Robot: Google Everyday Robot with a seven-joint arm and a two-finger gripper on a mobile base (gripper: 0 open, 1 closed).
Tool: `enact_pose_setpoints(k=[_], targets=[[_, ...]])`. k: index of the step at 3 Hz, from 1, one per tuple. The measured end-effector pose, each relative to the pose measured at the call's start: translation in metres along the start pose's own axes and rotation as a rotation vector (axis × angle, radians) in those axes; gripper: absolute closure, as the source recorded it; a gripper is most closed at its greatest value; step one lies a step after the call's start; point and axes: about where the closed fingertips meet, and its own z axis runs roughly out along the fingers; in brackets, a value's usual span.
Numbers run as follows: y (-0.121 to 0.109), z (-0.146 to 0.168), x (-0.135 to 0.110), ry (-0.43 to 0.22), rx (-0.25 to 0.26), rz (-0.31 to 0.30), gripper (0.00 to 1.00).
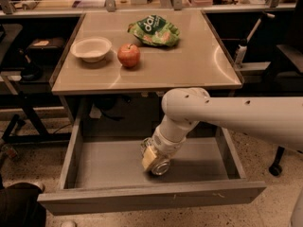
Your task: Place 7up can into top drawer
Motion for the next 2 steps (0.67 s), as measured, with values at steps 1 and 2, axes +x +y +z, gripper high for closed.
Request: enact_pose_setpoints(k=[1, 2], targets=[[0.0000, 0.0000, 0.0000, 0.000, 0.000, 0.000, 0.00], [0.0000, 0.0000, 0.0000, 0.000, 0.000, 0.000, 0.00]])
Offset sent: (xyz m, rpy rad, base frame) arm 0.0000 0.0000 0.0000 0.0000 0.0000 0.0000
